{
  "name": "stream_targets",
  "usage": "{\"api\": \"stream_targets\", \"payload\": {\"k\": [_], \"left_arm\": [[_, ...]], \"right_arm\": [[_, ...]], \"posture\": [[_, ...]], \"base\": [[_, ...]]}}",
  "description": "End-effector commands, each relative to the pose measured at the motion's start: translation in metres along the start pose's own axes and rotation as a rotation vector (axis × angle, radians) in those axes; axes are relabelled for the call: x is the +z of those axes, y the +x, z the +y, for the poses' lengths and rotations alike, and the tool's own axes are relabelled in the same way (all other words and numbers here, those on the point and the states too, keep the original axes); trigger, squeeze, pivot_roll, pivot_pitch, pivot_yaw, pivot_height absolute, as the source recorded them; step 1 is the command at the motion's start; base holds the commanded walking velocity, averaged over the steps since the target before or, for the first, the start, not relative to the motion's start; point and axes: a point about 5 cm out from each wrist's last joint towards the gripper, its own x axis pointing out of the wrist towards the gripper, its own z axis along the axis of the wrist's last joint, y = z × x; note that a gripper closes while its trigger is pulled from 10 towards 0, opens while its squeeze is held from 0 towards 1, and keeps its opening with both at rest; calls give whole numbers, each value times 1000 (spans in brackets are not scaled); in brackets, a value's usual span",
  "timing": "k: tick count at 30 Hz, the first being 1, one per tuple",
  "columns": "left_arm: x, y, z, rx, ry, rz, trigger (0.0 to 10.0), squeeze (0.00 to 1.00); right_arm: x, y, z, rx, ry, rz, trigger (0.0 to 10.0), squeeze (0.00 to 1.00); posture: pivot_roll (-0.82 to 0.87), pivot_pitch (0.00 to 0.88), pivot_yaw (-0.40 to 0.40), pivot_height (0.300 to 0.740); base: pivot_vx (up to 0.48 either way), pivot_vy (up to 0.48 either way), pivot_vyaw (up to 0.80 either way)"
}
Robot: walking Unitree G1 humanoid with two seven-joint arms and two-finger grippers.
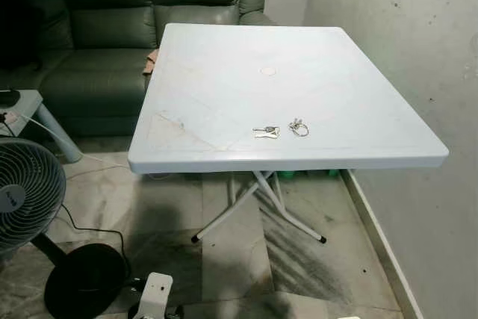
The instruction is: Hang keys on a hook
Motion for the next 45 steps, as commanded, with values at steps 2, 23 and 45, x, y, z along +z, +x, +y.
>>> {"api": "stream_targets", "payload": {"k": [2,23,45], "left_arm": [[-1,-1,1,13,-5,-5,10000,0],[83,-5,20,16,-94,-504,10000,0],[158,-91,22,-68,-197,-1068,10000,0]], "right_arm": [[-1,0,6,21,10,3,10000,1000],[136,-7,0,81,98,-633,10000,1000],[197,-99,11,157,43,-1188,10000,1000]], "posture": [[-11,0,-30,740],[-10,0,-25,740],[-20,0,-19,740]], "base": [[0,0,0],[0,0,0],[0,0,0]]}}
